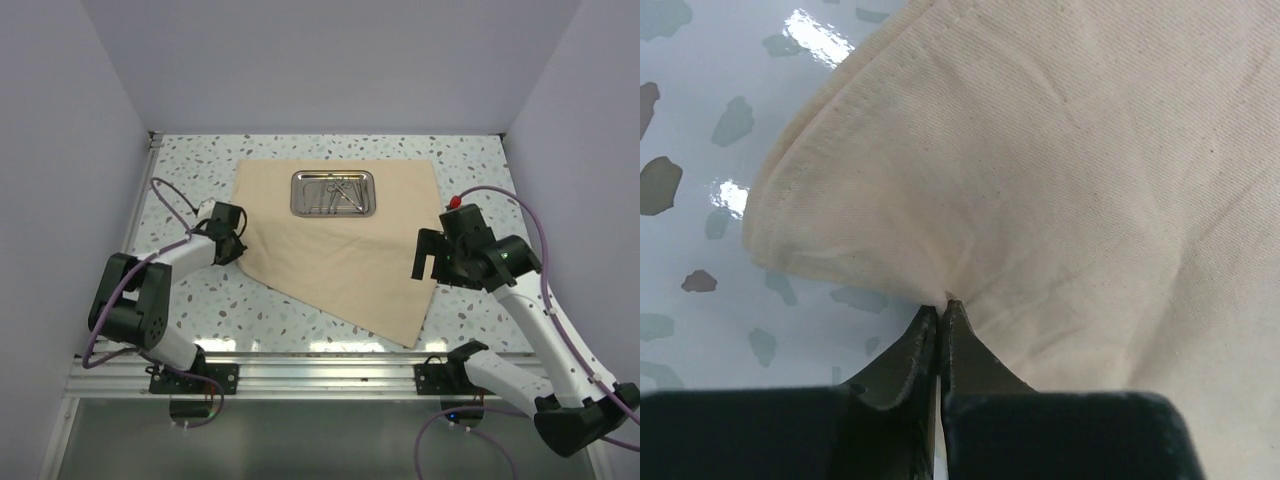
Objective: Open and lay out the surgical kit
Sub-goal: Open the surgical kit at the center of the board, then smooth out the surgical kit at the center of the board.
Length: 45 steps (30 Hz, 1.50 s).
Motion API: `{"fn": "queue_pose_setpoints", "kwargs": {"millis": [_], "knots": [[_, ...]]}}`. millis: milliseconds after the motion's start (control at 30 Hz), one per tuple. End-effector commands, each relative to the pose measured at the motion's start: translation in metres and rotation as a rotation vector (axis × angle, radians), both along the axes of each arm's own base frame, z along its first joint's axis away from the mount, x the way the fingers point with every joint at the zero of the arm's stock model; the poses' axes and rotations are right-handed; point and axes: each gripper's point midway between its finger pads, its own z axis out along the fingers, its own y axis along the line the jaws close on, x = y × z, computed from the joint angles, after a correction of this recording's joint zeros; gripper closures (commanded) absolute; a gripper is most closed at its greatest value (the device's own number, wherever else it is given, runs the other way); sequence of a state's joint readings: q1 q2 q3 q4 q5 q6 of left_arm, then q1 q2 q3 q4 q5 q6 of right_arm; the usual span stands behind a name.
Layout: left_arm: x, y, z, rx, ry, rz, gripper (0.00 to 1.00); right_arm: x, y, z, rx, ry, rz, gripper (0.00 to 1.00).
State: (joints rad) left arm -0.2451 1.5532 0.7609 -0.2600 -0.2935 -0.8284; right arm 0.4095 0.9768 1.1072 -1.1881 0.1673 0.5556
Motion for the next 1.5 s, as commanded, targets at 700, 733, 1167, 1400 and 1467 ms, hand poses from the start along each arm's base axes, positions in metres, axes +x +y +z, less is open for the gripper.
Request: {"fn": "queue_pose_setpoints", "kwargs": {"millis": [700,733,1167,1400,1467], "knots": [[-0.217,-0.064,0.057,-0.164,0.243,-0.222,0.31,0.028,-0.008,0.056,-0.022,-0.181,-0.039,0.01],[-0.217,-0.065,0.064,-0.177,0.233,-0.215,0.28,0.031,-0.007,0.058,-0.028,-0.176,-0.043,0.01],[-0.074,-0.078,0.18,0.107,-0.04,-0.328,0.06,0.107,-0.005,0.058,-0.079,-0.155,-0.095,0.08],[0.08,-0.041,0.137,0.136,-0.018,-0.278,0.11,0.206,-0.008,0.007,0.002,-0.041,-0.165,0.12],[0.123,-0.032,0.139,0.126,-0.083,-0.28,0.13,0.233,-0.015,-0.001,-0.018,-0.046,-0.177,0.15]]}}
